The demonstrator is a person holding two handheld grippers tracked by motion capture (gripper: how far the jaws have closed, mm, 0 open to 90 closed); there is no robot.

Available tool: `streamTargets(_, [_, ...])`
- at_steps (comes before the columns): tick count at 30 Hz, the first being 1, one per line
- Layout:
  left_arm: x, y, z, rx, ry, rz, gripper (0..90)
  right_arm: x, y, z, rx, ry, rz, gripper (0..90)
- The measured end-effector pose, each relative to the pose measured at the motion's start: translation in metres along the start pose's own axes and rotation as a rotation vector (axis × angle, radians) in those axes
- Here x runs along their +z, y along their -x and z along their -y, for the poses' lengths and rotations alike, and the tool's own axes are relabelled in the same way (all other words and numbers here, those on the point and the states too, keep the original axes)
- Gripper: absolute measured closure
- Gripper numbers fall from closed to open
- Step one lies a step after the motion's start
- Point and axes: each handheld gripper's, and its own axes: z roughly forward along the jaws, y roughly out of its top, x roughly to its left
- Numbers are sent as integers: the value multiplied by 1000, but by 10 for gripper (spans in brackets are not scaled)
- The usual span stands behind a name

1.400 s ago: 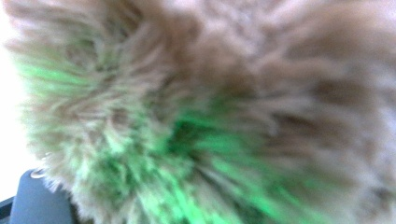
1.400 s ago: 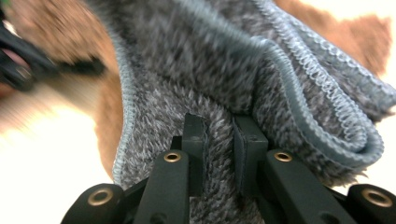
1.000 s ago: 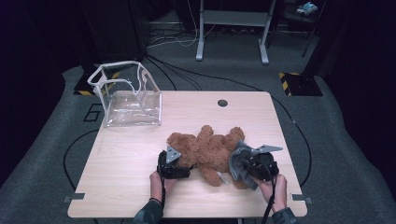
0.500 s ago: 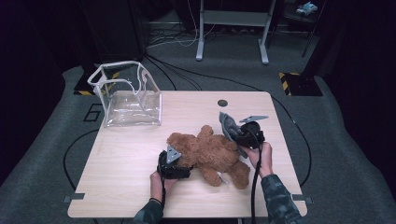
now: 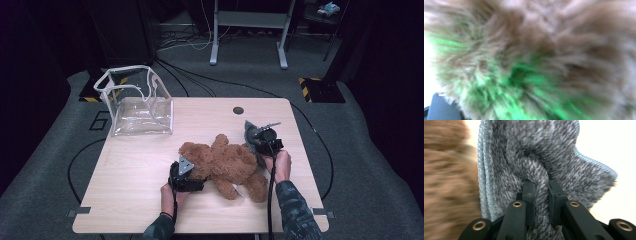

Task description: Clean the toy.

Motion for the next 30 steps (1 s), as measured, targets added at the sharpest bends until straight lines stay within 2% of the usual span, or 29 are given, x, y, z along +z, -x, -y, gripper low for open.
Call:
streamTargets(2, [0,1,0,-10,6,1,133,1,13,1,39,-28,26,787])
streamTargets(3, [0,0,0,-7,5,0,133,0,18,3,58,-32,18,786])
streamTargets(5, [0,0,0,-3,6,-1,133,-6,26,7,95,-1,-42,784])
streamTargets(7, [0,0,0,-6,4,-1,133,-16,27,9,92,38,-59,783])
streamTargets(8, [0,0,0,-5,5,-1,133,-24,25,9,93,62,-83,783])
streamTargets(12, [1,1,0,-9,10,-5,133,-40,12,5,33,131,-162,782])
streamTargets(14, [1,1,0,-9,10,-6,133,-41,-2,3,-24,127,-235,781])
streamTargets(15, [1,1,0,-8,10,-7,132,-39,-10,2,-63,118,-245,780])
streamTargets(16, [1,1,0,-8,9,-8,132,-35,-18,2,-97,98,-221,780])
streamTargets(17, [1,1,0,-7,9,-8,132,-31,-23,2,-113,82,-220,781])
streamTargets(18, [1,1,0,-7,9,-9,132,-27,-24,3,-110,73,-213,782])
streamTargets(20, [1,1,0,-7,10,-8,132,-18,-21,3,-90,48,-209,784])
streamTargets(24, [1,1,0,-7,10,-7,132,-4,-12,8,-49,19,-139,787])
streamTargets(27, [1,2,0,-6,11,-7,132,1,-2,11,-48,-4,-66,787])
streamTargets(29, [1,1,0,-6,10,-8,132,5,11,13,-37,-56,2,786])
streamTargets(30, [1,1,0,-7,10,-7,132,6,15,15,-26,-74,8,785])
